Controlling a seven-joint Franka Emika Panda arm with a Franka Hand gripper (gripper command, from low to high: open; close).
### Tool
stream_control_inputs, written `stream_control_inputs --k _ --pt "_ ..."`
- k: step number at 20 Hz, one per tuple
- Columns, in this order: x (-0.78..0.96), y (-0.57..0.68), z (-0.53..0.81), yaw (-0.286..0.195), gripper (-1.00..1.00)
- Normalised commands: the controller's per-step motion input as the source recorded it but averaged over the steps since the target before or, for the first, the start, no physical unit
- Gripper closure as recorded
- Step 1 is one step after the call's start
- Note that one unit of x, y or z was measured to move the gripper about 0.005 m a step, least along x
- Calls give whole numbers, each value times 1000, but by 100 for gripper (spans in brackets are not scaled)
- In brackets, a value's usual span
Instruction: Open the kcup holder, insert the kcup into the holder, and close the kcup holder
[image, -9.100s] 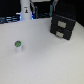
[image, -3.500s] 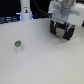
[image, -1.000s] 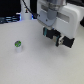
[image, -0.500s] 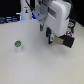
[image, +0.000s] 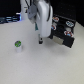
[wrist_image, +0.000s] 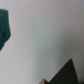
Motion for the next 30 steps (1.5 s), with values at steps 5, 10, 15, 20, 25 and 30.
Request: stream_control_inputs --k 5,10,15,20,25,30 --pt "-352 -549 -82 -184 -100" --pt "-421 -561 -170 -178 -100" --pt "-451 -588 -293 -167 -100" --pt "-464 -616 -447 -152 -100" --pt "-395 -341 -414 -126 -100" --pt "-353 0 -349 -76 -100"
